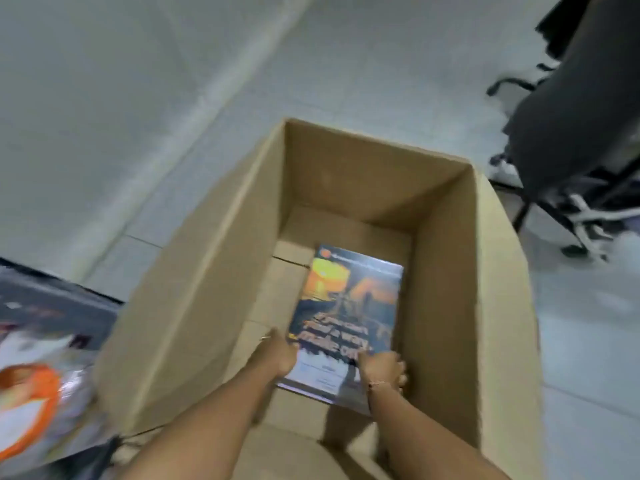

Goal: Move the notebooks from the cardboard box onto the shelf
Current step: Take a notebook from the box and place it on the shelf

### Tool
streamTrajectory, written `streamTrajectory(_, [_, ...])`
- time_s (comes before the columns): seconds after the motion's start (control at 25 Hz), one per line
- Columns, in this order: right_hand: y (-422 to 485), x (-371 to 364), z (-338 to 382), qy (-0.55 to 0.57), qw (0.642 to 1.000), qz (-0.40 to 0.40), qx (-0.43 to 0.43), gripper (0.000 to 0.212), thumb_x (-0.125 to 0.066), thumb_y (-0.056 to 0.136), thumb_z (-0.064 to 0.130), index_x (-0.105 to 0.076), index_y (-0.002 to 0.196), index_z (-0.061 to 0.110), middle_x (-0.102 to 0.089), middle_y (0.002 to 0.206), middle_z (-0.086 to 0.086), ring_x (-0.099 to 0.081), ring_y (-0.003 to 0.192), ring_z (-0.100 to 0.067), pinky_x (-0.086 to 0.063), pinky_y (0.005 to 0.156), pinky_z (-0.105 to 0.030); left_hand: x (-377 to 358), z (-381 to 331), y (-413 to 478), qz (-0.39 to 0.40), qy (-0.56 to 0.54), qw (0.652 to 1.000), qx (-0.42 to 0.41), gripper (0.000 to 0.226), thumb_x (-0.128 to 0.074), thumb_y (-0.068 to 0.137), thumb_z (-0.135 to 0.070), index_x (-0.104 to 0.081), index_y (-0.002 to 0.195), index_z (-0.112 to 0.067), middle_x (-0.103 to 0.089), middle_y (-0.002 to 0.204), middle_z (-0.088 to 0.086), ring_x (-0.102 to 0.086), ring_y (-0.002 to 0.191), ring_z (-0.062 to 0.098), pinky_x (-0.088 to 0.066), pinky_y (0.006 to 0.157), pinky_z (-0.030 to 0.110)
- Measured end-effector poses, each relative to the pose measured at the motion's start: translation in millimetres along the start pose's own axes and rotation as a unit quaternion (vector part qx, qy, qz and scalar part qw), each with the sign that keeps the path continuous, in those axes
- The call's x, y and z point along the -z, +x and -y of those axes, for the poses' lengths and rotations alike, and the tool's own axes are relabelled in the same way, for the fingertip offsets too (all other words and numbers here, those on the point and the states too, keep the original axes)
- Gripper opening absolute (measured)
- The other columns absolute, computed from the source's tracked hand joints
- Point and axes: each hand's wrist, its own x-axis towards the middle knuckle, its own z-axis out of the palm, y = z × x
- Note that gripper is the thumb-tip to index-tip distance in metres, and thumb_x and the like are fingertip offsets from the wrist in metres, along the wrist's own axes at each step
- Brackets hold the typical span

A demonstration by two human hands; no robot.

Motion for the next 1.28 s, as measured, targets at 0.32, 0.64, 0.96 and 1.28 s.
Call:
streamTrajectory(0.32, [25.8, -17.3, -16.2, 0.027, 0.999, 0.004, -0.021, 0.034, -0.057, 0.092, 0.019, -0.056, 0.118, -0.003, -0.056, 0.126, -0.021, -0.055, 0.116, -0.036, -0.047, 0.093, -0.037, -24.5, -21.0, 2.5, -0.041, 0.029, 0.987, 0.15, 0.039, -0.049, 0.088, -0.012, -0.045, 0.126, -0.003, -0.055, 0.129, 0.018, -0.054, 0.116, 0.035, -0.047, 0.092, 0.035])
streamTrajectory(0.64, [-39.5, 19.9, 13.9, 0.185, 0.973, -0.117, 0.068, 0.031, -0.053, 0.086, -0.003, -0.053, 0.116, -0.002, -0.05, 0.128, -0.022, -0.047, 0.12, -0.041, -0.034, 0.105, -0.048, 42.3, -45.1, -61.0, -0.135, 0.106, 0.984, 0.038, 0.028, -0.046, 0.087, 0.001, -0.06, 0.112, 0.001, -0.062, 0.122, 0.022, -0.058, 0.116, 0.036, -0.048, 0.092, 0.038])
streamTrajectory(0.96, [-294.4, 105.7, 127.4, 0.468, 0.708, -0.119, 0.515, 0.059, -0.057, 0.083, 0.027, -0.046, 0.131, -0.006, -0.05, 0.111, -0.02, -0.05, 0.11, -0.04, -0.039, 0.091, -0.023, 225.1, -10.9, -310.4, -0.693, -0.036, 0.667, -0.27, 0.04, -0.047, 0.083, -0.011, -0.064, 0.117, 0.003, -0.068, 0.101, 0.007, -0.055, 0.095, 0.013, -0.036, 0.091, 0.005])
streamTrajectory(1.28, [-598.4, 137.5, 197.4, 0.426, 0.441, 0.151, 0.775, 0.044, -0.068, 0.083, 0.023, -0.061, 0.124, 0.008, -0.071, 0.105, 0.002, -0.056, 0.085, 0.009, -0.046, 0.076, -0.014, 318.6, 89.4, -568.3, -0.891, -0.025, 0.451, -0.047, 0.044, -0.055, 0.085, -0.028, -0.061, 0.123, -0.006, -0.056, 0.097, 0.008, -0.06, 0.094, 0.028, -0.048, 0.089, 0.028])
